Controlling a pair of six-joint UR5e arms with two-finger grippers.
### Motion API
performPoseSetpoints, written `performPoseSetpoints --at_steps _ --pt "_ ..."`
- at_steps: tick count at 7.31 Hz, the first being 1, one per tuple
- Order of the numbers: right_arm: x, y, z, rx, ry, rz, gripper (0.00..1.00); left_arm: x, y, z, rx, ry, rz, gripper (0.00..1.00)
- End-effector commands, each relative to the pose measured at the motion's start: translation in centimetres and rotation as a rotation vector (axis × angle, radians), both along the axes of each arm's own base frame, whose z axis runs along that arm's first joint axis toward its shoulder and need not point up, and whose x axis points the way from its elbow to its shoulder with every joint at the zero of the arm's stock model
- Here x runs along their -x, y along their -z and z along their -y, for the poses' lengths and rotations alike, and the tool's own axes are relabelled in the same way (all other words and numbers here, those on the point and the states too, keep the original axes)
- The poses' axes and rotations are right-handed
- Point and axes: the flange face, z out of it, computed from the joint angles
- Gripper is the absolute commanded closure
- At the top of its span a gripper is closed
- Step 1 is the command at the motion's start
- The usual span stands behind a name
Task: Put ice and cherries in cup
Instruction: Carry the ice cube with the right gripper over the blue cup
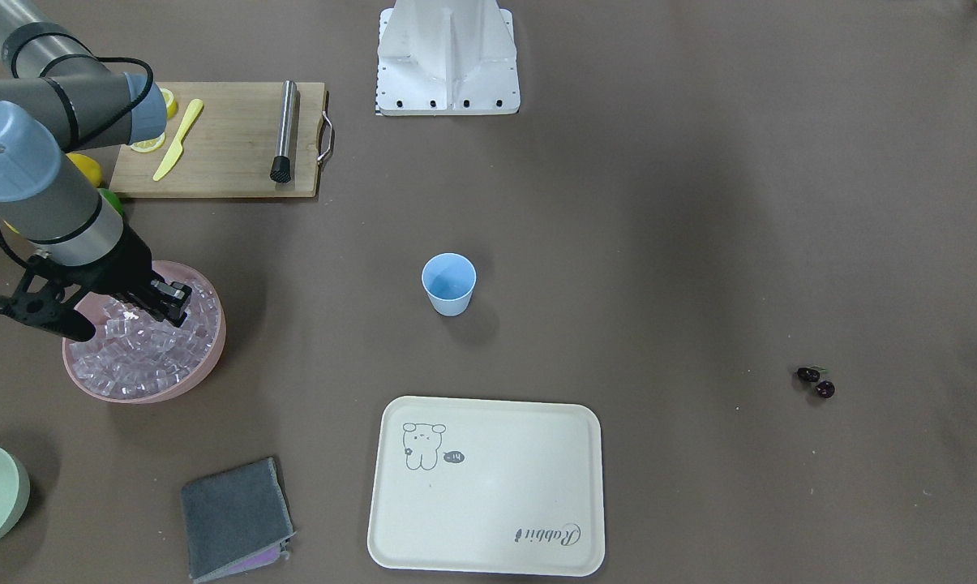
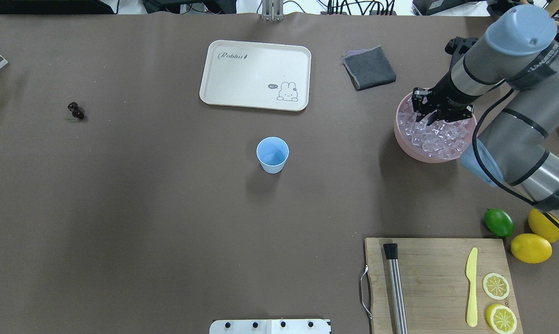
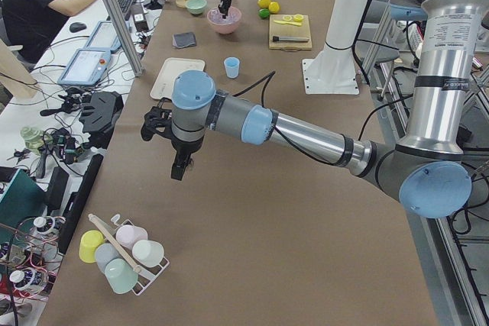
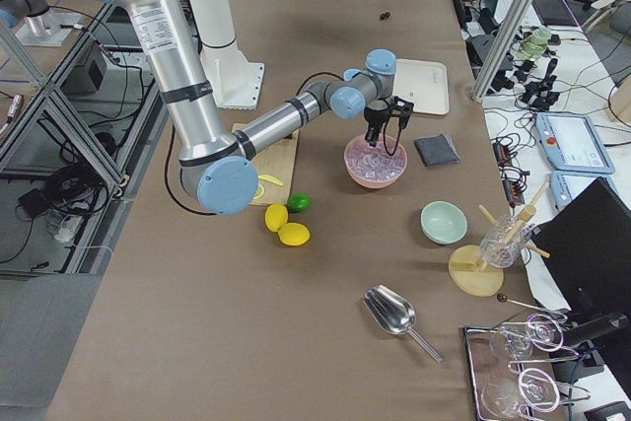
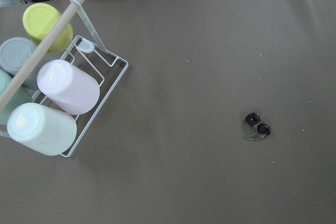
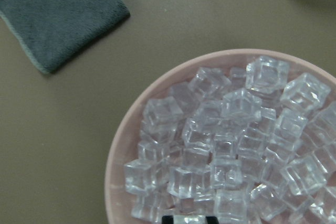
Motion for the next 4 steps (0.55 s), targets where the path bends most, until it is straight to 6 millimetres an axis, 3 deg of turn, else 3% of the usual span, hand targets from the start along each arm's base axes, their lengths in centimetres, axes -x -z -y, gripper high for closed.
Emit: performPoseSetpoints --at_steps 1,2,3,4 --pt "1.3 8.4 1.9 0.014 0.019 0.004 0.83 0.0 0.0 -0.1 0.001 0.000 0.000 0.02" --pt "4.9 13.5 0.8 0.066 -0.020 -0.004 0.83 0.0 -0.1 -0.1 0.002 0.000 0.000 0.02" --pt "10.5 18.1 -2.0 0.084 -0.066 0.000 0.83 0.0 0.0 0.0 0.000 0.001 0.000 0.02" --pt "14.7 21.1 -4.7 0.090 -0.089 0.008 0.83 0.0 0.0 0.0 0.002 0.001 0.000 0.02"
